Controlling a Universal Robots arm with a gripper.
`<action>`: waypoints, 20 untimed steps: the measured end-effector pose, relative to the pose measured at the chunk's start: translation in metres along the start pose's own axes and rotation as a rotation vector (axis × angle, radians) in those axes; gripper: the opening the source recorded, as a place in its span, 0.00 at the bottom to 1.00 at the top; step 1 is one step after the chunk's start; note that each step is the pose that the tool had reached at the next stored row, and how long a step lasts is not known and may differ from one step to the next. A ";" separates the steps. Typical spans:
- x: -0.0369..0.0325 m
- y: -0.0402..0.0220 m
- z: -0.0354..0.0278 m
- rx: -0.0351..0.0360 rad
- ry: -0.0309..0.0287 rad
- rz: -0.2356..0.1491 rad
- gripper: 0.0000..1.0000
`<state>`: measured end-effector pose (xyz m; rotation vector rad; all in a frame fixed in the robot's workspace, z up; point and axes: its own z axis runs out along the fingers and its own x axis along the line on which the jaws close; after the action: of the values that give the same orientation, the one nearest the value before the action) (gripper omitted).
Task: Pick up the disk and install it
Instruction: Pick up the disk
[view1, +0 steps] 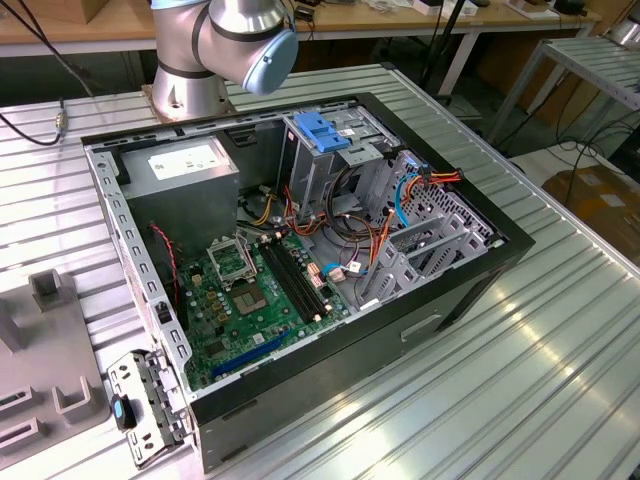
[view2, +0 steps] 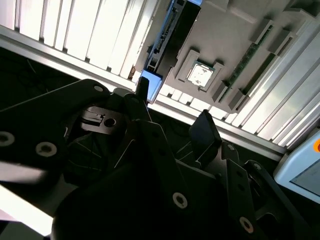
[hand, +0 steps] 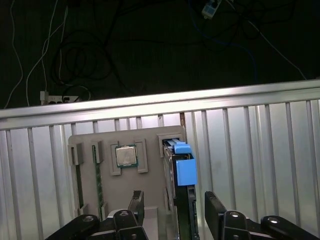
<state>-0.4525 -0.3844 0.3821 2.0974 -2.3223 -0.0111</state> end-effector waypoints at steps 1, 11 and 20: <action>0.0000 0.0000 0.0000 0.0000 0.0000 0.000 0.60; 0.0000 0.0000 0.0015 0.0017 -0.0003 -0.001 0.60; -0.0038 0.0004 0.0167 0.0031 -0.0001 -0.018 0.60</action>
<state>-0.4527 -0.3806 0.3654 2.1197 -2.3051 -0.0078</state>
